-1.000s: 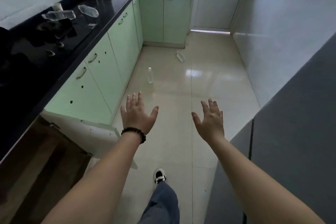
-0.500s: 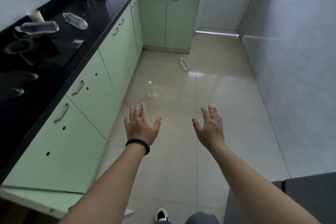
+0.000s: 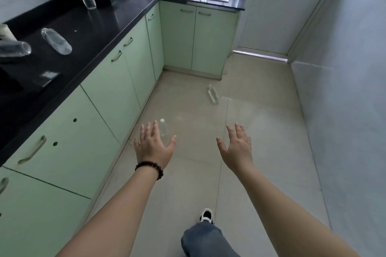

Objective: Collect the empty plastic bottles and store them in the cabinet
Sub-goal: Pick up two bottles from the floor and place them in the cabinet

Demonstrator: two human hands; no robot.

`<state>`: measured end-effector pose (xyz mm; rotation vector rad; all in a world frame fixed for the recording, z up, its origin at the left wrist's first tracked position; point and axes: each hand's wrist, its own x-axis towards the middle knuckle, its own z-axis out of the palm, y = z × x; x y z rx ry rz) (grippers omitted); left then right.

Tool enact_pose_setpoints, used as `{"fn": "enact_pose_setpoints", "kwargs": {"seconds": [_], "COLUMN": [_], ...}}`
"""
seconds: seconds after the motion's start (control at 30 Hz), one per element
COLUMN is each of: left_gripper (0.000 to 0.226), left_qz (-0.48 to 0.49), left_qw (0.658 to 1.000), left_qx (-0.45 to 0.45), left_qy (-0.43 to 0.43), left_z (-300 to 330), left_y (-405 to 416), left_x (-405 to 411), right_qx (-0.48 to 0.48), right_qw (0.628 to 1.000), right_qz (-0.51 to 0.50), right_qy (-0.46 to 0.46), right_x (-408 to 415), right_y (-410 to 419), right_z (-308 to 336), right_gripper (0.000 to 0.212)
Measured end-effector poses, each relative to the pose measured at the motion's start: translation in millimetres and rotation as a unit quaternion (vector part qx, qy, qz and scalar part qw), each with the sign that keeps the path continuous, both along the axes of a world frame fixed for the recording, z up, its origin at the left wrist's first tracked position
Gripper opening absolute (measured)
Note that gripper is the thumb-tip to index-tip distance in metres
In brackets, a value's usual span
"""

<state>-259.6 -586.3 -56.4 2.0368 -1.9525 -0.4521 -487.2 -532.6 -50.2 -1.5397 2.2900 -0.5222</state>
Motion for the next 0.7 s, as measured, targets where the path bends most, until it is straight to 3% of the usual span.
{"fn": "enact_pose_setpoints", "kwargs": {"seconds": [0.33, 0.7], "left_gripper": [0.083, 0.083], "left_qz": [0.062, 0.127], "left_qw": [0.998, 0.991], "left_qx": [0.001, 0.035], "left_qy": [0.006, 0.019], "left_z": [-5, -73], "left_y": [-148, -277], "left_x": [-86, -83], "right_qx": [0.004, 0.055], "right_qw": [0.999, 0.992], "right_qz": [0.038, 0.104], "right_qy": [0.009, 0.038], "right_x": [-98, -111], "right_y": [-174, -349], "right_z": [6, -50], "right_gripper": [0.062, 0.063]}}
